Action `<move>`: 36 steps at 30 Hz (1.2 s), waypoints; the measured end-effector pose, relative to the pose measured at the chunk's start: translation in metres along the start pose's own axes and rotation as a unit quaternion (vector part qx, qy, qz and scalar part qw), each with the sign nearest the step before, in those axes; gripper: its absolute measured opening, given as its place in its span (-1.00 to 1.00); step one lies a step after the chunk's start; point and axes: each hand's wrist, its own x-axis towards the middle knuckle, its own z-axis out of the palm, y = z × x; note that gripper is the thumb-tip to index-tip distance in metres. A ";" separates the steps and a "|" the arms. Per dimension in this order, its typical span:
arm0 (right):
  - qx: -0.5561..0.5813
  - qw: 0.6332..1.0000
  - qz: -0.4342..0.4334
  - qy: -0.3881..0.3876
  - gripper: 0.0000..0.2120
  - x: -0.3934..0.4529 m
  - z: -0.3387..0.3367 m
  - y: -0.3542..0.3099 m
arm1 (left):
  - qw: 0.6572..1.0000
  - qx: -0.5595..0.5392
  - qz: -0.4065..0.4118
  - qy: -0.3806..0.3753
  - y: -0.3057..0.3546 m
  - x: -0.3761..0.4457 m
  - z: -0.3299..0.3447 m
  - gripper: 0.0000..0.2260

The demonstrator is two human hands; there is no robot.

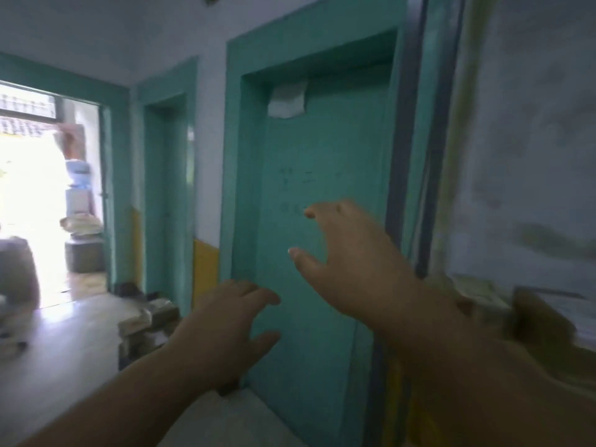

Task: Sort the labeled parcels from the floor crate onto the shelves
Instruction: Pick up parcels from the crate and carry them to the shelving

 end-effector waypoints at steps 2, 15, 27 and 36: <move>0.020 1.000 -0.010 -0.016 -0.48 0.023 0.037 -0.040 | 0.999 0.022 -0.039 -0.026 -0.056 -0.018 -0.006 -0.52; 0.067 0.988 -0.056 -0.126 -0.37 0.178 0.304 -0.137 | 0.971 0.073 -0.206 -0.099 -0.324 -0.018 0.078 -0.57; 0.130 0.969 -0.040 -0.206 -0.34 0.355 0.582 -0.238 | 0.931 0.087 -0.331 -0.126 -0.608 0.028 0.148 -0.48; 0.126 0.965 0.043 -0.225 -0.34 0.466 0.730 -0.279 | 0.942 0.023 -0.259 -0.213 -0.815 0.110 0.214 -0.52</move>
